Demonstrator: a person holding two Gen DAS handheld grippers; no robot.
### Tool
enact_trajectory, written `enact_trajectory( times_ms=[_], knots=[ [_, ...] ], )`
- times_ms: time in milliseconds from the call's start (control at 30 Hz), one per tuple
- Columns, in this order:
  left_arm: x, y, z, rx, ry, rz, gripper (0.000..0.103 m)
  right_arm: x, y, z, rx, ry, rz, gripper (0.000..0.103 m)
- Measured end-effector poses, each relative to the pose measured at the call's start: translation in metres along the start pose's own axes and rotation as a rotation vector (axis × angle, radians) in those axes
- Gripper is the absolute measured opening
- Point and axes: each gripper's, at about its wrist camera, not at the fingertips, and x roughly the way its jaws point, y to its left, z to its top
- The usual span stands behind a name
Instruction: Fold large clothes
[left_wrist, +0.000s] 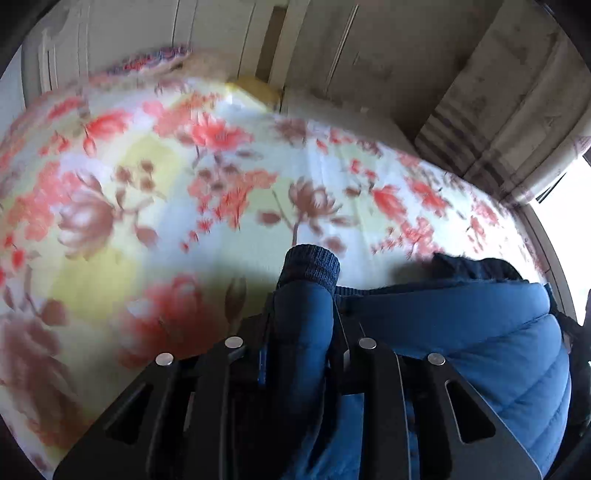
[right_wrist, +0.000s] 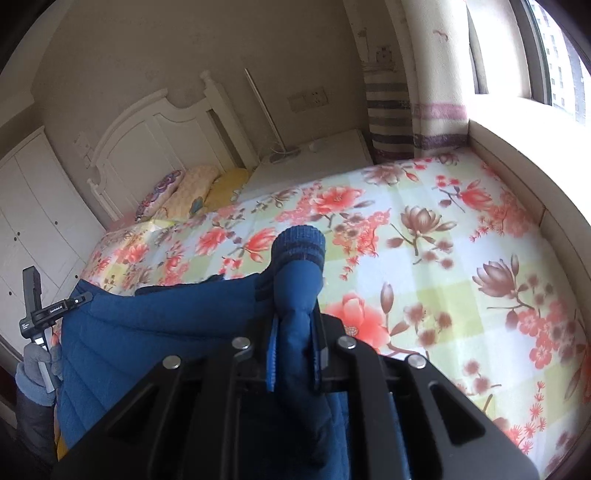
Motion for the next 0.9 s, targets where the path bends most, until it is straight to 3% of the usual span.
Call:
enact_trajectory(
  times_ms=[67,133,233,267,300,333,367,400,500,567,700,767,900],
  knots=[
    [-0.005,0.004,-0.001,-0.013,-0.022,-0.004,0.031,0.042,-0.015,-0.015,0.043,0.098,-0.01,0.021],
    [-0.013,0.0,0.0,0.002,-0.033,0.047,0.04,0.045,-0.024,-0.021,0.079,0.102,0.02,0.022],
    [-0.047,-0.016,0.002,0.036,-0.133,0.166,0.051,0.033,-0.017,-0.018,0.027,0.106,-0.041,0.048],
    [-0.064,-0.026,0.004,0.042,-0.189,0.194,0.064,0.025,-0.013,-0.017,0.016,0.1,-0.058,0.062],
    [-0.078,-0.036,0.005,0.048,-0.232,0.201,0.077,0.012,-0.006,-0.014,0.002,0.073,-0.074,0.064],
    [-0.092,-0.051,0.007,0.063,-0.282,0.202,0.099,-0.001,0.004,-0.011,-0.02,0.033,-0.086,0.064],
    [-0.103,-0.074,0.007,0.11,-0.333,0.202,0.099,-0.013,0.016,-0.009,-0.046,-0.001,-0.09,0.064],
    [-0.105,-0.092,0.01,0.154,-0.332,0.21,0.099,-0.026,0.032,-0.005,-0.085,-0.039,-0.083,0.067],
    [-0.084,-0.152,0.013,0.308,-0.268,0.197,0.099,-0.042,0.092,0.009,-0.21,-0.1,-0.017,0.075],
    [-0.057,-0.172,0.014,0.36,-0.211,0.243,0.099,-0.032,0.137,0.009,-0.311,-0.083,0.026,0.076],
    [-0.015,-0.171,0.009,0.379,-0.094,0.276,0.099,0.014,0.191,0.0,-0.488,0.009,-0.045,0.072],
    [-0.002,-0.166,0.001,0.379,-0.063,0.249,0.099,0.034,0.197,-0.004,-0.516,0.047,-0.073,0.066],
    [0.032,-0.164,-0.007,0.371,-0.009,0.262,0.099,0.077,0.188,-0.023,-0.531,0.143,-0.084,0.066]
  ],
)
